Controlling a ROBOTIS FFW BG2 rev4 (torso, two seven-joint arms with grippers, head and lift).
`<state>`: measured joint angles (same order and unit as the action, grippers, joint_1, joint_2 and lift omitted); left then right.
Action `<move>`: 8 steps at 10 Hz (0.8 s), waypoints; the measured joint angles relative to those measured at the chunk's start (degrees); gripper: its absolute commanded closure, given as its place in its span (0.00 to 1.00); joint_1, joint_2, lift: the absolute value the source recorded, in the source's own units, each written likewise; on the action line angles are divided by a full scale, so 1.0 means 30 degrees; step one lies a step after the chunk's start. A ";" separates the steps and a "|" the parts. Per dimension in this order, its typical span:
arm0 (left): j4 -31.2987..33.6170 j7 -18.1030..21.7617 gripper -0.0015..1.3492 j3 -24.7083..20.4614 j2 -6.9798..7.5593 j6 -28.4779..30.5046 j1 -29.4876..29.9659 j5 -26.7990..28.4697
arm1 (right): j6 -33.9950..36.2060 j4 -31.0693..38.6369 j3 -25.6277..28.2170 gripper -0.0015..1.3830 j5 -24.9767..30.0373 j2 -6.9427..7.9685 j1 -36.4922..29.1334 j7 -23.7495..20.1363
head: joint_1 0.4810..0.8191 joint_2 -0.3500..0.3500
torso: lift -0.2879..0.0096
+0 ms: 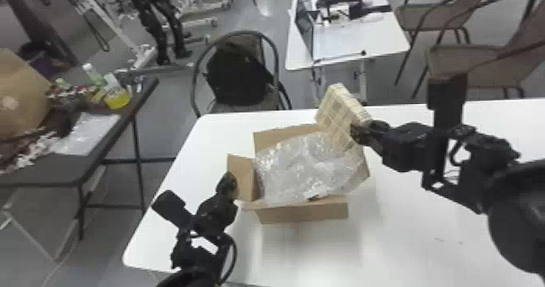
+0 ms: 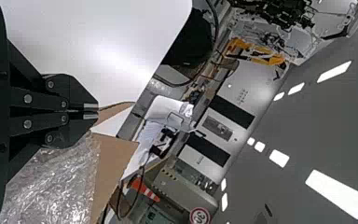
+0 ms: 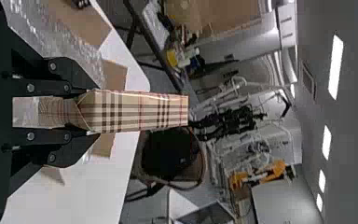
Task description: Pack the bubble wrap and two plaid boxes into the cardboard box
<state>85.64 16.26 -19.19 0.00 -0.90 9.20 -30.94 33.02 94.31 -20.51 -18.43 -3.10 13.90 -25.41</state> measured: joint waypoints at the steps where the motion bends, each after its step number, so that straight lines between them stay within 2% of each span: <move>1: -0.0038 -0.0001 0.90 0.0095 0.0000 0.0007 -0.0081 0.0000 | 0.0224 -0.1090 -0.0361 0.69 -0.0311 0.0426 0.0663 -0.1273 | 0.63 1.00 | 0.80; 2: -0.0076 -0.0001 0.90 0.0181 0.0000 0.0014 -0.0160 0.0000 | 0.0633 -0.2338 -0.0535 0.69 -0.0406 0.0906 0.1163 -0.2462 | 0.63 1.00 | 0.80; 3: -0.0129 -0.0001 0.90 0.0228 0.0000 0.0018 -0.0240 0.0000 | 0.1292 -0.2742 -0.0639 0.69 -0.0211 0.1002 0.1370 -0.2641 | 0.63 1.00 | 0.80; 4: -0.0153 -0.0001 0.90 0.0237 0.0000 -0.0005 -0.0287 0.0000 | 0.2090 -0.2733 -0.0680 0.63 -0.0009 0.1025 0.1474 -0.2614 | 0.63 1.00 | 0.80; 5: -0.0158 -0.0001 0.90 0.0176 0.0000 -0.0035 -0.0301 0.0000 | 0.2968 -0.2480 -0.0691 0.40 0.0245 0.1035 0.1512 -0.2602 | 0.63 1.00 | 0.80; 6: -0.0159 0.0010 0.90 0.0075 0.0000 -0.0086 -0.0297 -0.0022 | 0.3519 -0.2221 -0.0685 0.20 0.0576 0.1035 0.1508 -0.2600 | 0.63 1.00 | 0.80; 7: -0.0160 0.0026 0.90 -0.0007 0.0000 -0.0133 -0.0291 -0.0052 | 0.3763 -0.1937 -0.0604 0.08 0.0952 0.1035 0.1420 -0.2581 | 0.63 1.00 | 0.80; 8: -0.0160 0.0030 0.90 -0.0052 0.0000 -0.0161 -0.0287 -0.0085 | 0.3871 -0.1471 -0.0327 0.07 0.1544 0.1035 0.1207 -0.2545 | 0.63 1.00 | 0.80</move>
<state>85.17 16.35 -19.35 0.00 -1.38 8.34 -31.19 44.63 89.90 -21.49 -13.80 0.00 17.52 -33.04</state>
